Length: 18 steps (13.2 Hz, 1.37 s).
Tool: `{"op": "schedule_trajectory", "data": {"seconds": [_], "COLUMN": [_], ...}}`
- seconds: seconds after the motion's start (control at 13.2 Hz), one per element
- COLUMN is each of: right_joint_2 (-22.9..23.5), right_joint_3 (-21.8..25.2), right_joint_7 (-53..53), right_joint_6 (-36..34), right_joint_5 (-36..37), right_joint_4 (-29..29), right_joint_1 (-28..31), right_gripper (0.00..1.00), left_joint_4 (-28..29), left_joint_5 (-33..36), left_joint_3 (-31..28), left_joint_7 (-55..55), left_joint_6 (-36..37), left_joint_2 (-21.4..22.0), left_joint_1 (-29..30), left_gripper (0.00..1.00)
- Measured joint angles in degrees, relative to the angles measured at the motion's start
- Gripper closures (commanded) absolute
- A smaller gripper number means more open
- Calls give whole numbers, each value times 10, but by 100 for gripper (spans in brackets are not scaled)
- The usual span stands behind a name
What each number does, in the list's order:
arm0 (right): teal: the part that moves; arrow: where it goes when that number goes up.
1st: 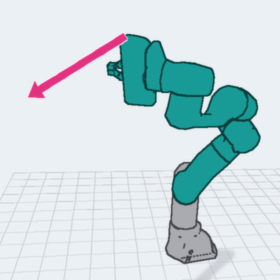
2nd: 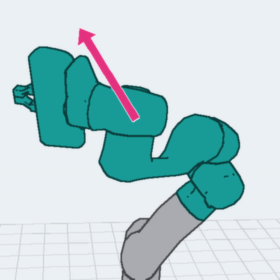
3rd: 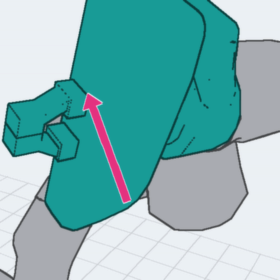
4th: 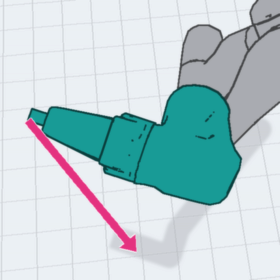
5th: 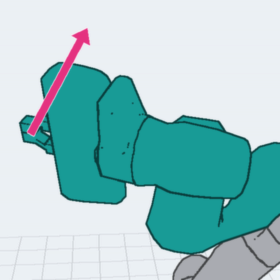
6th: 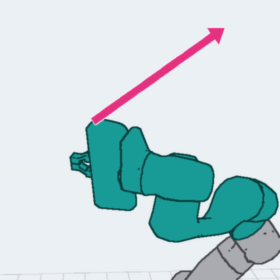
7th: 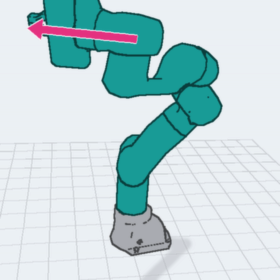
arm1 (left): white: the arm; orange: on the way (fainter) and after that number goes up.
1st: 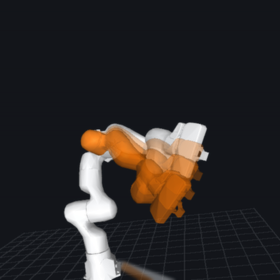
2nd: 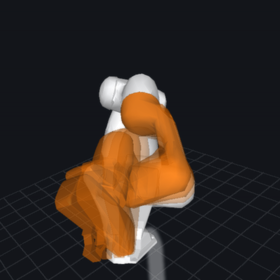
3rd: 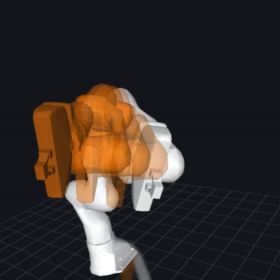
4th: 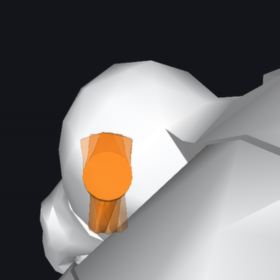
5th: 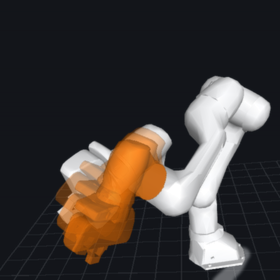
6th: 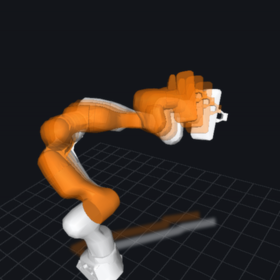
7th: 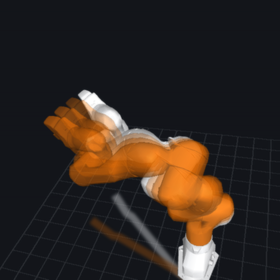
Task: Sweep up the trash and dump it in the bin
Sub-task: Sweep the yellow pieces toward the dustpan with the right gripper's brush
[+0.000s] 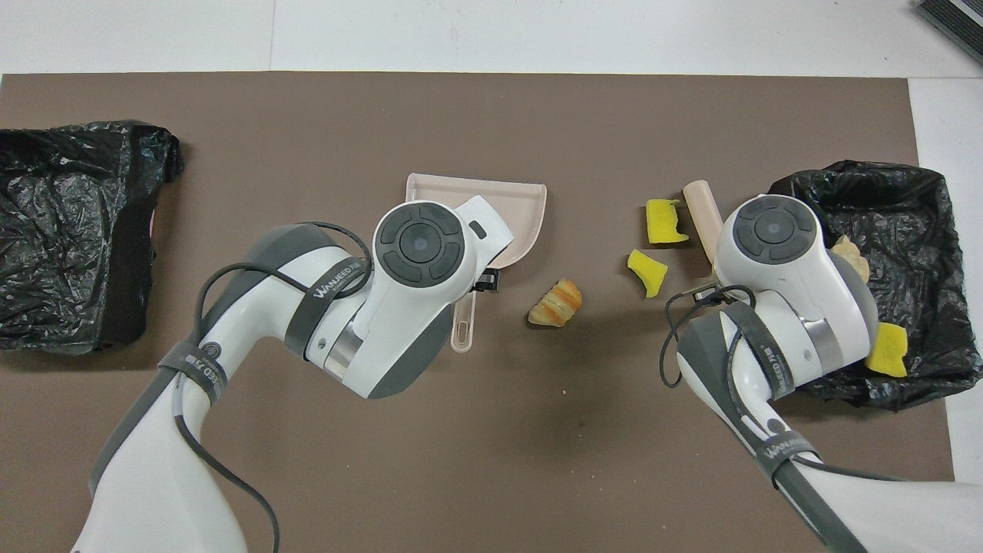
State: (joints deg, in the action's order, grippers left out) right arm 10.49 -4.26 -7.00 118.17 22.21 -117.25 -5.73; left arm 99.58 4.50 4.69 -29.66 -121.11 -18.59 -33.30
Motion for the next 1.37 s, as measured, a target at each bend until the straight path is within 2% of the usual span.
{"op": "schedule_trajectory", "data": {"seconds": [0.3, 0.83, 0.91, 1.06, 1.14, 1.21, 1.37], "right_joint_2": [1, -16, -20, -24, -26, -26, -26], "right_joint_3": [-6, -10, -10, -11, -11, -11, -10], "right_joint_7": [71, 75, 75, 75, 75, 75, 75], "right_joint_6": [0, 0, 0, -1, -1, -2, -2], "right_joint_5": [-80, -132, -144, -154, -155, -156, -161], "right_joint_4": [-4, -30, -35, -43, -45, -45, -45], "right_joint_1": [-9, -52, -62, -82, -89, -91, -90], "right_gripper": [100, 100, 100, 100, 100, 100, 100], "left_joint_4": [19, 37, 37, 37, 38, 38, 38], "left_joint_5": [0, -3, -4, -5, -5, -5, -5], "left_joint_3": [1, 3, 4, 4, 4, 4, 4], "left_joint_7": [-27, -32, -36, -39, -40, -40, -40], "left_joint_6": [-28, -30, -30, -30, -30, -30, -30], "left_joint_2": [-13, -13, -13, -13, -13, -13, -12], "left_joint_1": [-17, -26, -26, -27, -27, -27, -27], "left_gripper": [0, 2, 13, 56, 81, 93, 95]}}
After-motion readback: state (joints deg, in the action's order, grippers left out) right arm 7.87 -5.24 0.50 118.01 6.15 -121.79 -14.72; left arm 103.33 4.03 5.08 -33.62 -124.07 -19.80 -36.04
